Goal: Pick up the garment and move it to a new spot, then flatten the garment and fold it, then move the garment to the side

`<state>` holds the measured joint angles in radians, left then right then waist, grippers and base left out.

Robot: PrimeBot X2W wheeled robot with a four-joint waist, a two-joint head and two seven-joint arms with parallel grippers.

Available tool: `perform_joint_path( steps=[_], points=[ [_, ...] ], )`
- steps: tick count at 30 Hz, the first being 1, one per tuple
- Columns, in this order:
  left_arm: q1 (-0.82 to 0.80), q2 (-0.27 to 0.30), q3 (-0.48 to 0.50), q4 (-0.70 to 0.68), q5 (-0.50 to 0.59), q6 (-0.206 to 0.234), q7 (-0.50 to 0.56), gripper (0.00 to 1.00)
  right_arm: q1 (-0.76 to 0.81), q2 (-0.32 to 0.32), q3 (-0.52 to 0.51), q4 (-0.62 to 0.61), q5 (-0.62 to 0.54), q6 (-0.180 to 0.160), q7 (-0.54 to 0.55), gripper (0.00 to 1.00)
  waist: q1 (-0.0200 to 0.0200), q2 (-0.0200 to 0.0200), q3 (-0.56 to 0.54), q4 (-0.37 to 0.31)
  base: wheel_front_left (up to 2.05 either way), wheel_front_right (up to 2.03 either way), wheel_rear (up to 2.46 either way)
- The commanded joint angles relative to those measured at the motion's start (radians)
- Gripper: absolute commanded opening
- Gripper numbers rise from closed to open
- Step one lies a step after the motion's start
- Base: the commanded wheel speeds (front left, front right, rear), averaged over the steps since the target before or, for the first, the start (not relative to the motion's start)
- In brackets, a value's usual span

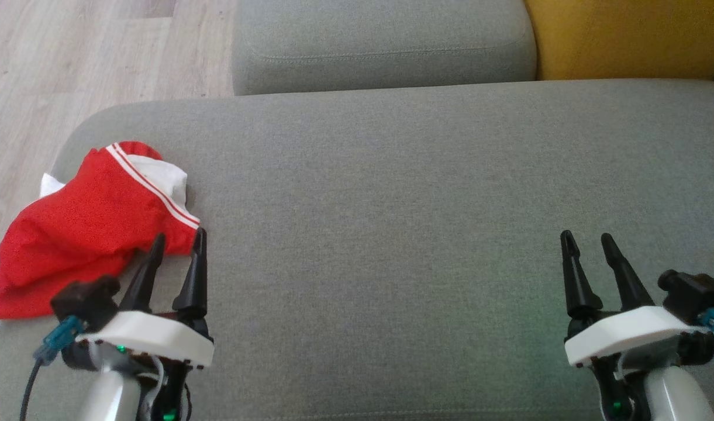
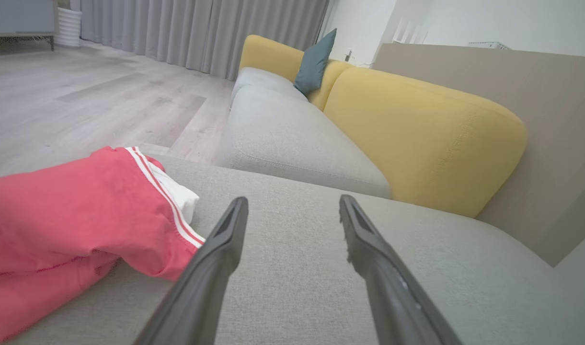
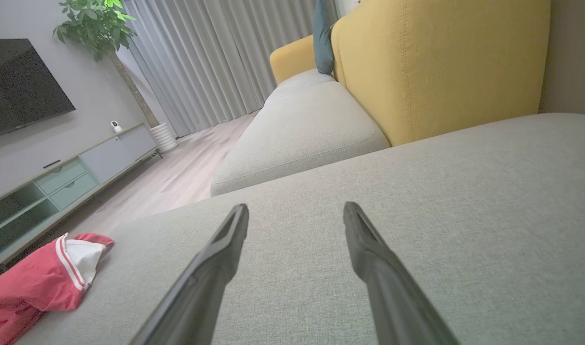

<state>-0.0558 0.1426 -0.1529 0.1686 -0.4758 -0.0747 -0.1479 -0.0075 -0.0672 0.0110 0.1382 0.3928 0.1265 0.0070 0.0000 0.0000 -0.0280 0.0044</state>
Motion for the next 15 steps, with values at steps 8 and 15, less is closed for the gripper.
perform_joint_path(
  steps=[8, 15],
  points=[
    [-0.043, 0.033, 0.001, -0.019, 0.119, 0.020, -0.038, 1.00, -0.012, -0.001, 0.017, -0.046, -0.132, 0.003, -0.026, 1.00, 0.0000, 0.0000, -0.002, 0.003, 0.00, 0.00, 0.00],
    [-0.040, 0.035, -0.009, -0.003, 0.189, 0.026, -0.058, 1.00, -0.003, 0.010, 0.014, -0.047, -0.215, 0.004, -0.040, 1.00, 0.0000, 0.0000, -0.004, 0.001, 0.00, 0.00, 0.00]
  ],
)
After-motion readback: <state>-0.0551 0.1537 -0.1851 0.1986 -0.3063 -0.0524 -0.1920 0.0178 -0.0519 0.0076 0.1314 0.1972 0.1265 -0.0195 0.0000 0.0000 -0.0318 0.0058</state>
